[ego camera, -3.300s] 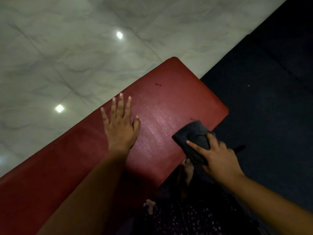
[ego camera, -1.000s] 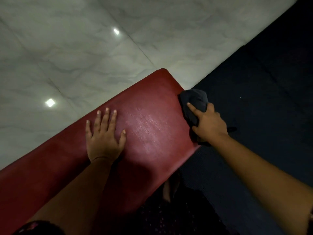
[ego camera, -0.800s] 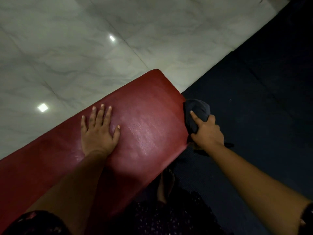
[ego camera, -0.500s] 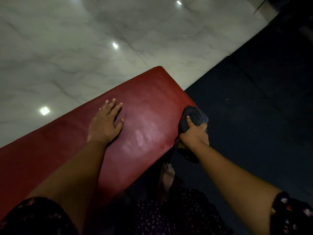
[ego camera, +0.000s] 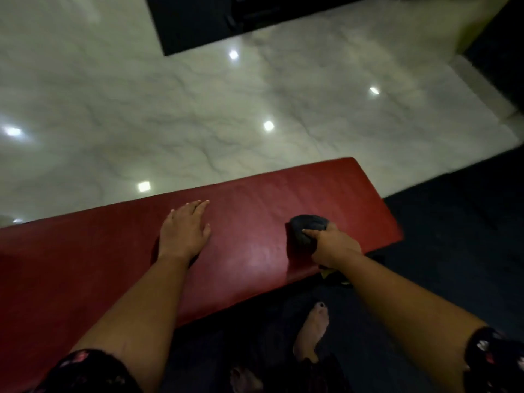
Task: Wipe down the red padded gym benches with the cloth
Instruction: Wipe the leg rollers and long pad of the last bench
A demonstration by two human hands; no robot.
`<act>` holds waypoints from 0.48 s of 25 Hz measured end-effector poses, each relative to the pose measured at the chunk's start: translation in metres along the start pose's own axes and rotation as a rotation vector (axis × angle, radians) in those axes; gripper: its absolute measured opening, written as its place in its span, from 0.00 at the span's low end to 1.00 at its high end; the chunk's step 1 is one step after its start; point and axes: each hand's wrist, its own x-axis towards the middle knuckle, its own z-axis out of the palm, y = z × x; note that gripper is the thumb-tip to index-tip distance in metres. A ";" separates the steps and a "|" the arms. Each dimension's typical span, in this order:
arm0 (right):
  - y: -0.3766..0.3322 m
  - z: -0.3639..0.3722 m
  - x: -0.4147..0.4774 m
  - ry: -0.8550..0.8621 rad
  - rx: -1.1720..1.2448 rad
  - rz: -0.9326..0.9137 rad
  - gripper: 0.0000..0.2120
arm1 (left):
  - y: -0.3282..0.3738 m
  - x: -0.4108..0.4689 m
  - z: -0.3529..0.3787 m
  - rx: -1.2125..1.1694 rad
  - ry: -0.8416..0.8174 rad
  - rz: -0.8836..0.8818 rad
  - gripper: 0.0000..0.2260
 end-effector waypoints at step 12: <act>-0.301 -0.030 0.001 0.311 -0.418 -0.623 0.34 | -0.249 -0.109 -0.044 0.058 0.141 -0.488 0.28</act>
